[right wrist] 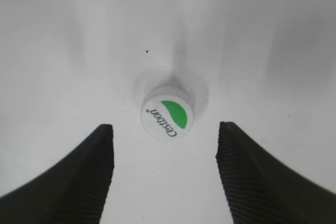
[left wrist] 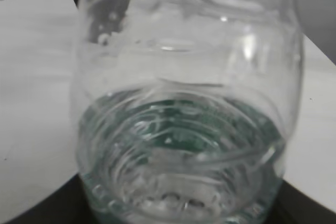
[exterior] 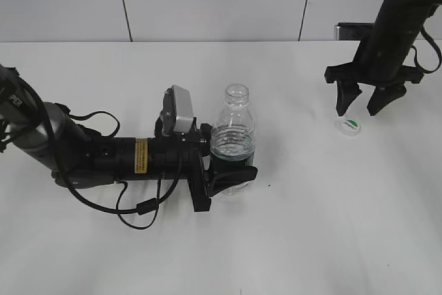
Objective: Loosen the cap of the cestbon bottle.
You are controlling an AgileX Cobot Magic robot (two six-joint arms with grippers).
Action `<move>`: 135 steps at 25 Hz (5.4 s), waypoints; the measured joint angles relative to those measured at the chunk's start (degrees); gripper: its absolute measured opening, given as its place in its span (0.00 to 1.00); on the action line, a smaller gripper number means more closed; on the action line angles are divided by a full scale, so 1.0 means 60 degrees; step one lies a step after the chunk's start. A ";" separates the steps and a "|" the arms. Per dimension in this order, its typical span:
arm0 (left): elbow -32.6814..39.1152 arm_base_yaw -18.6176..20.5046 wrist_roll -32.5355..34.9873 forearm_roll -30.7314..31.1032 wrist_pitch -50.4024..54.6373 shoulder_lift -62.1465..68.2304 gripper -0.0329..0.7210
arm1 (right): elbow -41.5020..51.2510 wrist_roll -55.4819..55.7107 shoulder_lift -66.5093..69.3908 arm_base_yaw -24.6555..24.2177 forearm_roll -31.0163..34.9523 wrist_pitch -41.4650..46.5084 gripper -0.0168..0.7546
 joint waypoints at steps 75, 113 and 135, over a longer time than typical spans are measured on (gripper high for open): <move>0.0574 0.0000 -0.1832 -0.0320 0.0022 -0.3763 0.78 | -0.3565 -0.0091 0.0000 0.0000 0.0129 0.1676 0.63; -0.1514 0.1451 0.0479 -0.7948 1.8335 -0.7635 0.76 | -0.4513 -0.0215 -0.0881 0.0000 0.0276 0.1726 0.63; -0.3489 0.1776 0.1638 -0.9868 2.3208 -0.6896 0.75 | 0.2022 -0.0216 -0.6797 0.0012 0.0266 0.1725 0.63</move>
